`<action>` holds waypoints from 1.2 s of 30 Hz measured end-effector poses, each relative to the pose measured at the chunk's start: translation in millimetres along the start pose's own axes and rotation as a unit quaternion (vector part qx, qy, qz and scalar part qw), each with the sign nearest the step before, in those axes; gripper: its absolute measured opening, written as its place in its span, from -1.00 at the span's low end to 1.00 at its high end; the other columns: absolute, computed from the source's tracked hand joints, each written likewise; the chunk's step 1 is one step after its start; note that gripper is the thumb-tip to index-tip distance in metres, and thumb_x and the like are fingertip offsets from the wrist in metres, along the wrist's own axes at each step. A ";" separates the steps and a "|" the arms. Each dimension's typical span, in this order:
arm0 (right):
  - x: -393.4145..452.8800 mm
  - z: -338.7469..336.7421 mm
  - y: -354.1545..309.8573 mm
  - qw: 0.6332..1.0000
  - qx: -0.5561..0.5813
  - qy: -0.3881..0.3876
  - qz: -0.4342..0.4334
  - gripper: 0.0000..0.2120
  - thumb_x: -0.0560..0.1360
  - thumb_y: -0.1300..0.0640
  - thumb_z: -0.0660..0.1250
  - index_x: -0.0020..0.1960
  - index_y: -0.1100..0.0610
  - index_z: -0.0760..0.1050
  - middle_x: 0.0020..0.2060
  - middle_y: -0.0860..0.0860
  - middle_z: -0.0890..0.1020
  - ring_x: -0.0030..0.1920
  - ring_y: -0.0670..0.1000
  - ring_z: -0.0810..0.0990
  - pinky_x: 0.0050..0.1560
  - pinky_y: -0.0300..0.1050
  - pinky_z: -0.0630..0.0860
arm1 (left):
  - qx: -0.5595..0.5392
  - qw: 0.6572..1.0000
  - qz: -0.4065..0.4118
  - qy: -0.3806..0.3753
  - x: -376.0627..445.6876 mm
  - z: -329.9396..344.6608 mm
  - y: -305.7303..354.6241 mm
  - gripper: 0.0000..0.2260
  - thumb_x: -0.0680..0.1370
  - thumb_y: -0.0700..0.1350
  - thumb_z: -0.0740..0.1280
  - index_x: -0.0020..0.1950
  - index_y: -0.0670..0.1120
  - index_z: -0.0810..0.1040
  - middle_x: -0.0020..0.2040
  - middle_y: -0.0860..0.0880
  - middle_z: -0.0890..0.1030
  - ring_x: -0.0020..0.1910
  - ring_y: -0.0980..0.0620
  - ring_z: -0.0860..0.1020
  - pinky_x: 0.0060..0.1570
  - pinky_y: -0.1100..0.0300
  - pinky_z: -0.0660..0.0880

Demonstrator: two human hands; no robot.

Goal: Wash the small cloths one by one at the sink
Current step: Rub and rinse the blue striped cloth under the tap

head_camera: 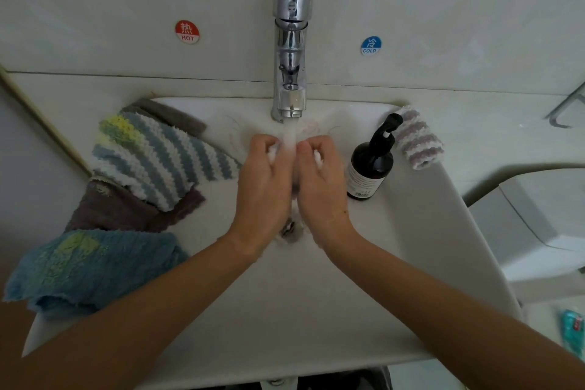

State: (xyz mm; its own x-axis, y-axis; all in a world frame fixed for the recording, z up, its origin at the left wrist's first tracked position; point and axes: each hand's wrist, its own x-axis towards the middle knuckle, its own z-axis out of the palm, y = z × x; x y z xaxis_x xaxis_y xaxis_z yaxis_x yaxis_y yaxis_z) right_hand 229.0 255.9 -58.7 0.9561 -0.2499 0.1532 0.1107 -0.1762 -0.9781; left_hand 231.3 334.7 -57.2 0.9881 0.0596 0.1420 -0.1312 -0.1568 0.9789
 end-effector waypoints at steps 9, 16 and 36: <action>0.3 -3.9 1.3 0.991 0.056 -0.058 0.103 -0.71 0.59 -0.17 0.20 0.22 -0.03 0.41 -0.03 -0.09 0.60 -0.05 -0.15 0.64 -0.02 0.02 0.66 | -0.156 0.987 -0.036 -0.004 -3.3 -0.2 9.2 -0.70 0.57 -0.41 0.12 0.20 -0.08 0.36 0.02 -0.02 0.52 -0.16 0.25 0.59 -0.35 0.40 0.50; 2.7 0.9 -1.4 0.993 0.065 0.010 0.094 -0.71 0.59 -0.10 0.26 -0.08 0.12 0.51 -0.25 0.09 0.65 -0.21 0.08 0.67 -0.20 -0.03 0.63 | -0.015 1.000 -0.011 -0.008 -7.7 6.3 -2.5 -0.77 0.58 0.19 0.09 0.14 0.13 0.39 -0.03 0.11 0.60 -0.07 0.24 0.61 -0.09 0.13 0.61; 0.2 -3.0 -2.1 0.977 0.133 -0.039 0.160 -0.72 0.58 -0.09 0.28 0.21 0.00 0.36 0.10 0.04 0.58 -0.05 -0.09 0.64 -0.16 -0.16 0.61 | -0.011 0.997 -0.014 0.073 0.8 3.9 0.6 -0.95 0.67 -0.07 0.12 0.09 0.02 0.36 -0.12 0.16 0.51 -0.20 0.42 0.54 -0.28 0.48 0.46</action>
State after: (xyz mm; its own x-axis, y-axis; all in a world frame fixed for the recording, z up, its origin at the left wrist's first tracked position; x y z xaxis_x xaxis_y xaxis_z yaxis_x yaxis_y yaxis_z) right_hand 228.2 253.3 -56.2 0.9700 -0.1758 -0.1677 -0.1408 0.1561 -0.9777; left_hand 232.4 330.8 -57.1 0.9692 0.2071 0.1330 -0.1071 -0.1315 0.9855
